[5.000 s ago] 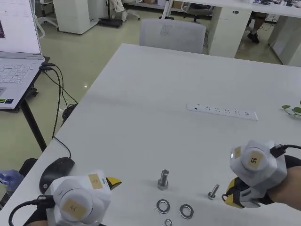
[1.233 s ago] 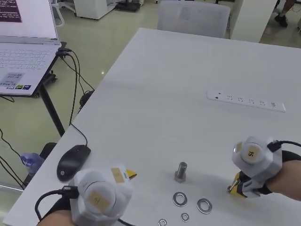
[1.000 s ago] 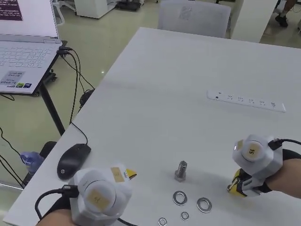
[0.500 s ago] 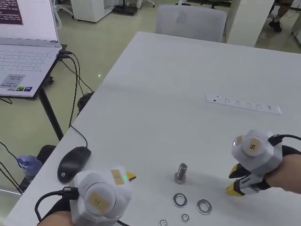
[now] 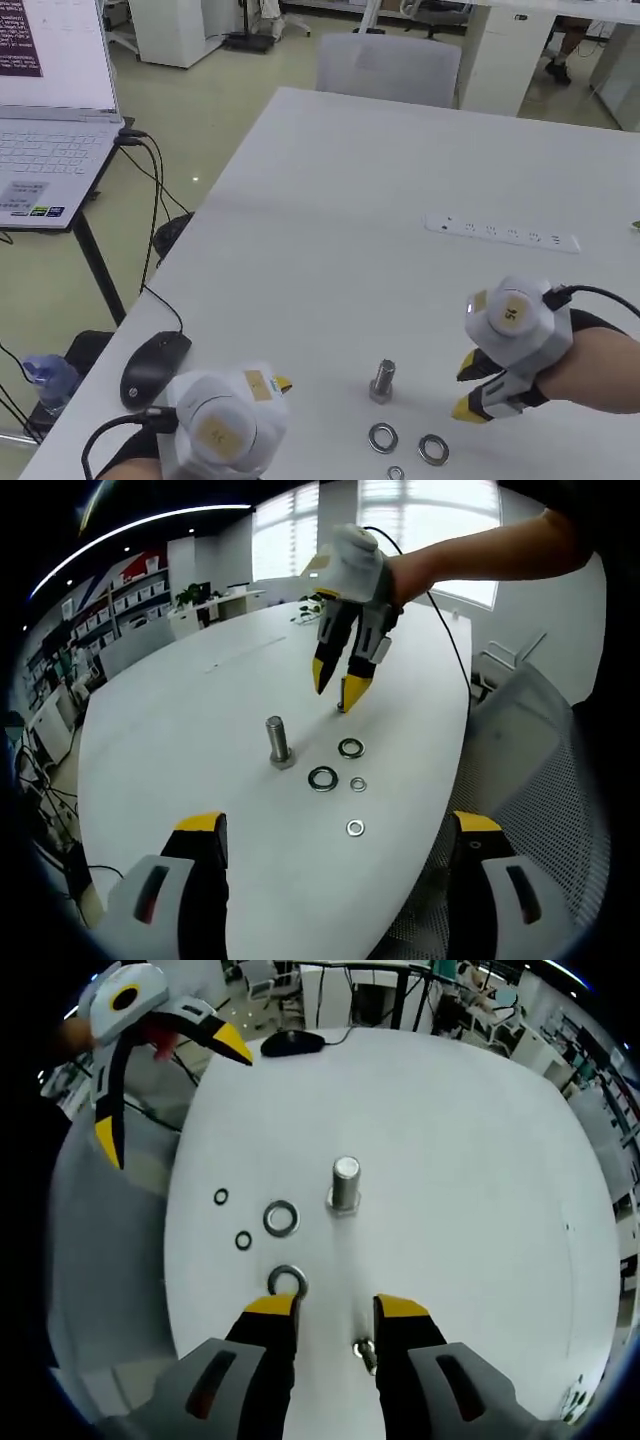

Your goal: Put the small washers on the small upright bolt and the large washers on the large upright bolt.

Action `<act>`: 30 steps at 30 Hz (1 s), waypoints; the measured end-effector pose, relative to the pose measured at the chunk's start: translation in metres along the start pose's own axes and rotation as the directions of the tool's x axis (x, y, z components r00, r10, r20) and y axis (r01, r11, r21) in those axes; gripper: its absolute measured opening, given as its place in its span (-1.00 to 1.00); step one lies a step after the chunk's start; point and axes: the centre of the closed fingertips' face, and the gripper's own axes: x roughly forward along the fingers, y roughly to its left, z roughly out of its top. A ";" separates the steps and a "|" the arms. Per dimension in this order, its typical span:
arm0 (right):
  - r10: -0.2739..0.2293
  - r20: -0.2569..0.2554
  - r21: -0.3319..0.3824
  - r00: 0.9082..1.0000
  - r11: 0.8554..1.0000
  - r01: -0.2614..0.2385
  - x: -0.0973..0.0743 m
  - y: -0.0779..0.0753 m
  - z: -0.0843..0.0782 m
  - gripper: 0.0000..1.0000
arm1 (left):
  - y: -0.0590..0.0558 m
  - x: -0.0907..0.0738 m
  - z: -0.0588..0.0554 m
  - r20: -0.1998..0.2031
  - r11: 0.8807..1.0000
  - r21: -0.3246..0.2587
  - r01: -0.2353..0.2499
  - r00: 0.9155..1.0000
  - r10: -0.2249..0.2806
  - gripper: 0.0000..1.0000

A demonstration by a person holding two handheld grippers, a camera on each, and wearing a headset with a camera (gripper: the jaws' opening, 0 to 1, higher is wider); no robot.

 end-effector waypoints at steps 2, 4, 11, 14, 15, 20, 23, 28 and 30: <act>0.008 0.006 -0.001 1.000 1.000 -0.008 0.000 0.007 0.004 -0.38 | -0.001 0.000 0.000 -0.001 1.000 0.005 0.003 1.000 -0.003 0.82; 0.016 0.006 -0.017 1.000 1.000 -0.015 0.001 0.014 0.007 -0.38 | -0.002 0.001 0.000 -0.002 1.000 0.009 0.009 1.000 -0.009 0.82; 0.037 0.012 -0.046 0.999 0.998 -0.036 0.006 0.038 0.016 -0.39 | -0.002 0.000 0.000 -0.006 1.000 0.016 0.019 1.000 -0.019 0.80; 0.045 0.009 -0.050 0.999 0.998 -0.045 0.009 0.047 0.017 -0.39 | -0.002 -0.002 0.000 -0.003 1.000 0.021 0.020 1.000 -0.020 0.79; 0.047 0.008 -0.051 0.999 0.998 -0.047 0.009 0.049 0.018 -0.39 | -0.002 -0.002 0.000 -0.003 1.000 0.021 0.021 1.000 -0.021 0.79; 0.053 0.005 -0.060 0.999 0.997 -0.053 0.012 0.063 0.020 -0.39 | -0.003 -0.003 -0.001 -0.007 0.999 0.027 0.027 1.000 -0.026 0.77; 0.057 0.007 -0.059 0.998 0.997 -0.057 0.016 0.071 0.022 -0.39 | -0.005 -0.005 -0.001 -0.005 0.999 0.029 0.026 1.000 -0.026 0.76; 0.048 0.005 -0.065 0.999 0.997 -0.047 0.027 0.080 0.023 -0.38 | -0.010 -0.008 -0.001 0.001 0.999 0.029 0.032 0.999 -0.032 0.76; 0.050 0.010 -0.064 0.999 0.997 -0.049 0.030 0.082 0.024 -0.38 | -0.010 -0.008 -0.002 -0.003 0.999 0.032 0.032 0.999 -0.032 0.74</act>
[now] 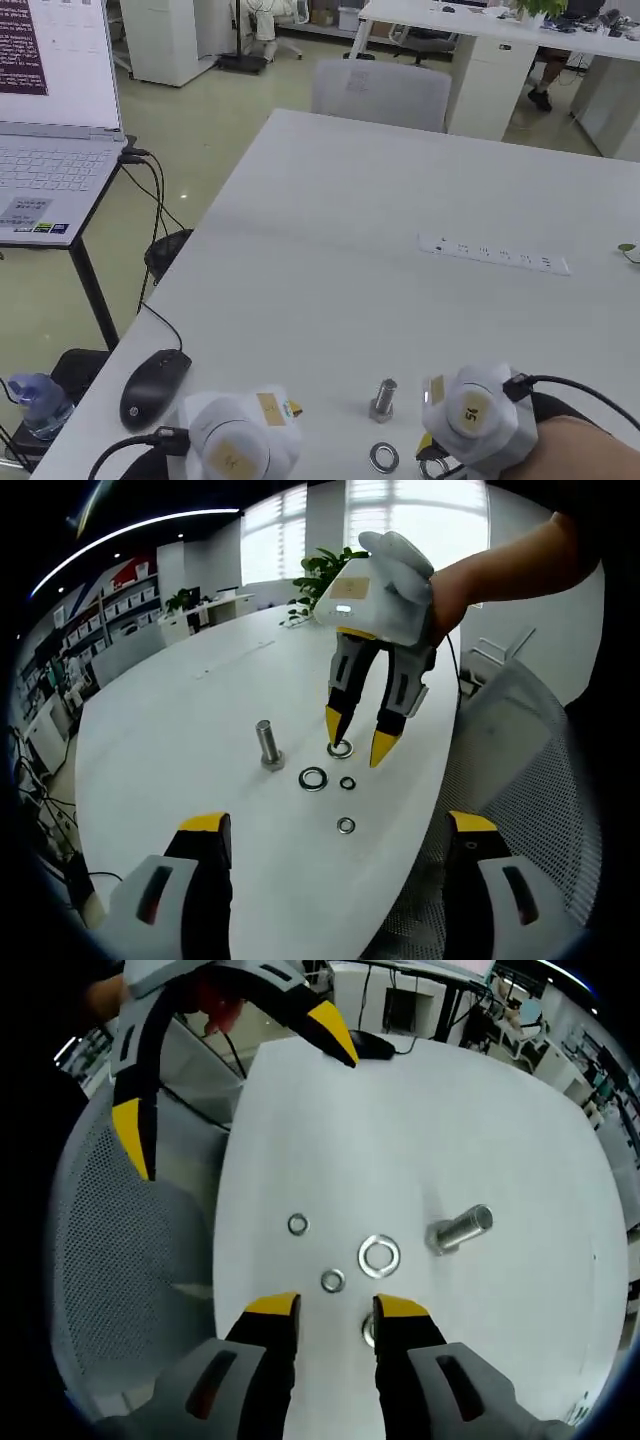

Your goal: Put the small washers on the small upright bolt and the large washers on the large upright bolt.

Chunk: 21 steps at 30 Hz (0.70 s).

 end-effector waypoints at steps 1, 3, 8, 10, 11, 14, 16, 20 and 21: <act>0.000 0.001 0.001 1.000 1.000 0.000 0.003 0.001 0.000 -0.38 | 0.000 0.000 0.000 0.000 1.000 0.000 0.001 1.000 -0.001 0.74; -0.001 -0.003 0.002 1.000 1.000 0.001 0.007 0.002 -0.001 -0.38 | 0.000 -0.001 -0.001 0.000 1.000 -0.001 -0.003 1.000 0.003 0.74; -0.012 -0.004 0.013 1.000 1.000 0.012 0.016 -0.001 -0.003 -0.39 | 0.002 -0.003 -0.001 0.003 1.000 -0.005 -0.008 1.000 0.008 0.74; -0.013 -0.003 0.013 1.000 1.000 0.013 0.019 0.000 -0.003 -0.39 | 0.001 -0.002 -0.003 -0.001 1.000 -0.003 -0.006 1.000 0.006 0.74; -0.015 -0.004 0.013 1.000 1.000 0.015 0.021 0.000 -0.003 -0.39 | 0.000 -0.001 -0.002 -0.002 1.000 -0.002 -0.003 1.000 0.003 0.73; -0.016 -0.007 0.015 1.000 1.000 0.017 0.025 -0.001 -0.004 -0.40 | -0.001 0.000 -0.002 -0.002 1.000 -0.002 0.000 1.000 0.000 0.72; -0.014 -0.004 0.020 1.000 1.000 0.014 0.027 0.000 -0.004 -0.40 | -0.002 0.000 -0.002 -0.001 1.000 -0.004 0.003 1.000 -0.003 0.72; -0.014 -0.014 0.019 1.000 1.000 0.014 0.032 -0.001 -0.006 -0.41 | -0.001 0.002 -0.001 0.000 1.000 -0.008 0.005 1.000 -0.005 0.70; -0.015 -0.014 0.018 1.000 1.000 0.015 0.032 -0.002 -0.006 -0.41 | 0.000 0.002 0.000 0.001 1.000 -0.008 0.005 1.000 -0.005 0.70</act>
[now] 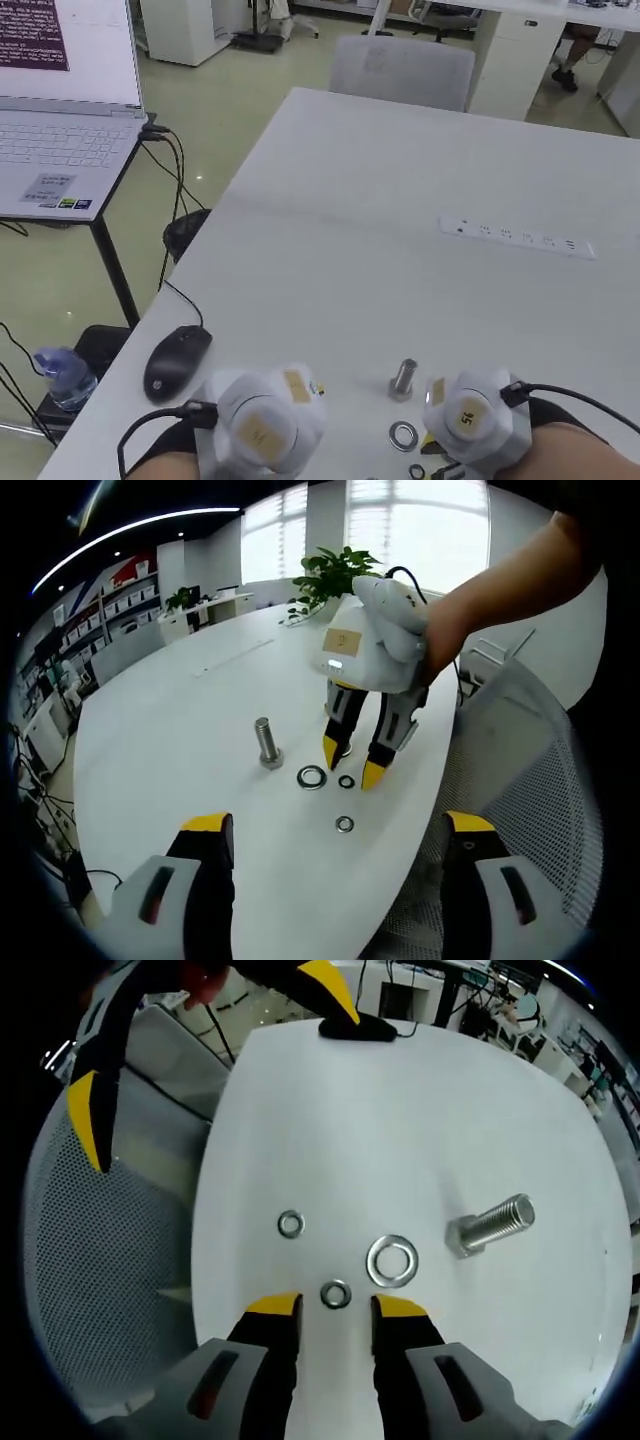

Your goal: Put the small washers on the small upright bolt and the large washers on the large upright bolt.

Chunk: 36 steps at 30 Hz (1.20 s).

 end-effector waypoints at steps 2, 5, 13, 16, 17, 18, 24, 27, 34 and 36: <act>-0.001 -0.004 0.002 1.000 1.000 0.001 0.001 -0.001 -0.001 -0.42 | 0.001 0.001 0.002 0.003 1.000 0.000 -0.001 1.000 0.001 0.70; -0.004 -0.001 0.005 1.000 1.000 0.004 0.000 -0.002 -0.001 -0.45 | 0.004 0.001 0.003 0.006 1.000 -0.003 -0.005 1.000 0.005 0.69; -0.018 -0.027 -0.017 0.999 1.000 0.018 0.002 0.000 0.000 -0.50 | 0.005 0.003 0.004 0.012 1.000 -0.006 -0.006 1.000 0.006 0.67; -0.017 -0.032 -0.021 0.999 1.000 0.016 0.003 0.000 0.000 -0.54 | 0.004 0.003 0.003 0.009 1.000 -0.006 -0.006 1.000 0.007 0.66; -0.017 -0.035 -0.023 0.999 1.000 0.016 0.003 0.000 0.000 -0.57 | 0.004 0.004 0.003 0.009 1.000 -0.005 -0.006 1.000 0.006 0.66; -0.019 -0.044 -0.034 0.999 0.999 0.017 0.003 0.000 0.001 -0.60 | 0.004 0.004 0.003 0.009 1.000 -0.005 -0.006 1.000 0.006 0.65; -0.020 -0.091 -0.073 0.996 0.997 0.013 0.005 0.001 0.000 -0.71 | 0.005 0.005 0.004 0.012 1.000 -0.008 -0.006 1.000 0.007 0.63; -0.030 -0.102 -0.081 0.994 0.996 0.021 0.005 0.001 0.000 -0.71 | 0.005 0.006 0.004 0.011 1.000 -0.008 -0.005 1.000 0.005 0.60; -0.023 -0.078 -0.041 0.997 0.999 0.020 0.004 0.000 0.000 -0.73 | 0.008 0.007 0.003 0.009 1.000 -0.012 -0.008 1.000 0.008 0.59; -0.023 -0.075 -0.038 0.997 0.999 0.020 0.004 0.000 0.000 -0.73 | 0.008 0.007 0.003 0.010 1.000 -0.014 -0.007 1.000 0.008 0.59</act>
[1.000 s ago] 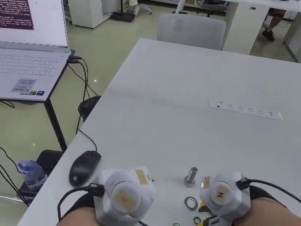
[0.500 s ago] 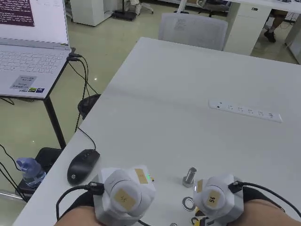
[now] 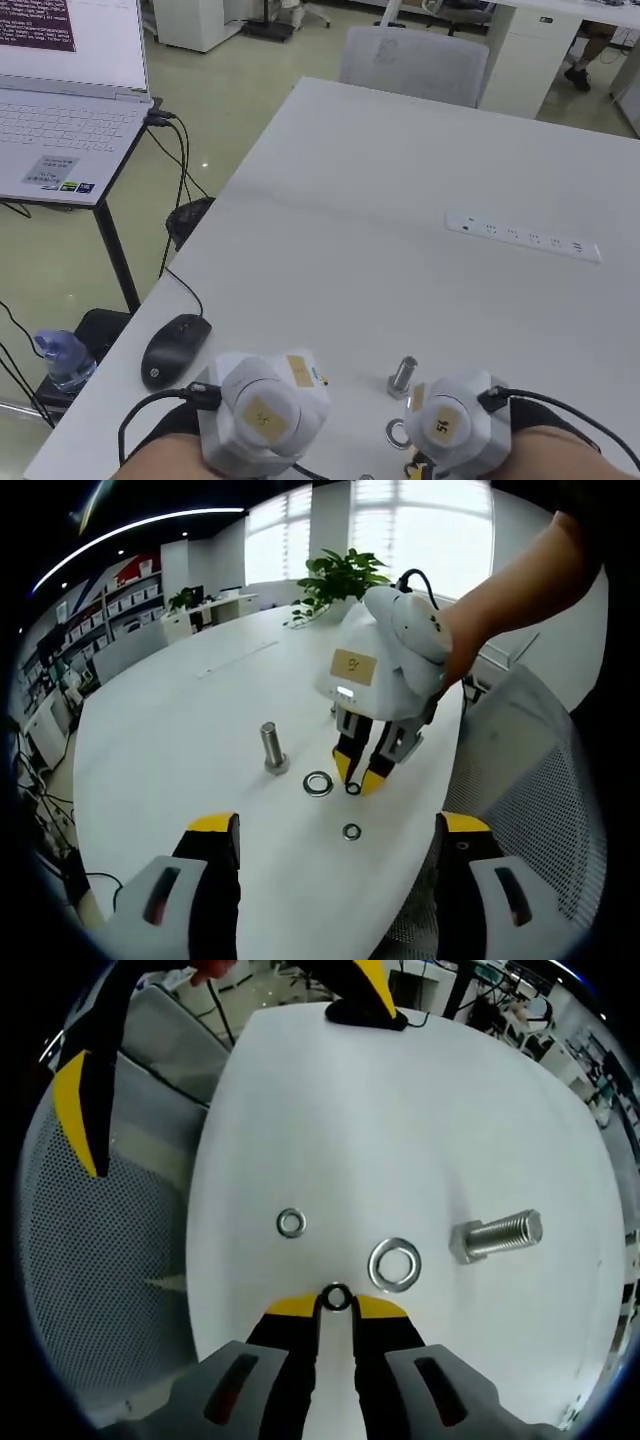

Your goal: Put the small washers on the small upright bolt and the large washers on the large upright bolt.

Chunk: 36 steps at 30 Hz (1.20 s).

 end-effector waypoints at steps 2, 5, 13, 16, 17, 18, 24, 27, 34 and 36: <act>0.002 0.003 0.003 1.000 1.000 -0.002 0.000 0.000 0.000 -0.73 | 0.001 0.001 0.002 0.003 1.000 0.000 -0.003 1.000 0.003 0.60; 0.007 0.013 0.018 1.000 1.000 -0.007 -0.001 -0.001 0.000 -0.73 | 0.003 0.001 0.004 0.009 1.000 0.005 -0.015 1.000 0.014 0.62; 0.011 0.019 0.038 1.000 0.999 -0.011 -0.013 -0.004 -0.006 -0.73 | 0.005 0.002 0.005 0.002 1.000 0.008 -0.015 1.000 0.015 0.62; 0.000 0.024 0.047 1.000 0.999 -0.001 -0.023 -0.008 -0.010 -0.73 | 0.003 0.004 0.007 0.002 1.000 0.012 -0.013 1.000 0.013 0.61; -0.003 0.025 0.051 1.000 0.999 0.002 -0.026 -0.009 -0.011 -0.73 | 0.002 0.005 0.007 0.001 1.000 0.013 -0.011 1.000 0.011 0.61; -0.009 0.027 0.058 1.000 0.998 0.007 -0.031 -0.012 -0.013 -0.73 | 0.001 0.006 0.008 0.000 1.000 0.016 -0.008 1.000 0.008 0.61; -0.029 0.032 0.081 0.999 0.996 0.027 -0.049 -0.019 -0.028 -0.73 | -0.003 0.009 0.012 -0.002 1.000 0.024 -0.003 1.000 0.003 0.61; -0.033 0.036 0.097 0.999 0.995 0.029 -0.055 -0.021 -0.034 -0.73 | -0.001 0.008 0.013 -0.001 1.000 0.029 -0.011 1.000 0.011 0.61; -0.029 0.035 0.134 0.999 0.991 0.025 -0.067 -0.024 -0.052 -0.73 | 0.002 0.007 0.009 -0.017 1.000 0.019 -0.025 1.000 0.025 0.62; -0.030 0.031 0.138 0.999 0.990 0.025 -0.069 -0.025 -0.057 -0.73 | 0.003 0.006 0.007 -0.019 0.999 0.018 -0.029 0.999 0.030 0.62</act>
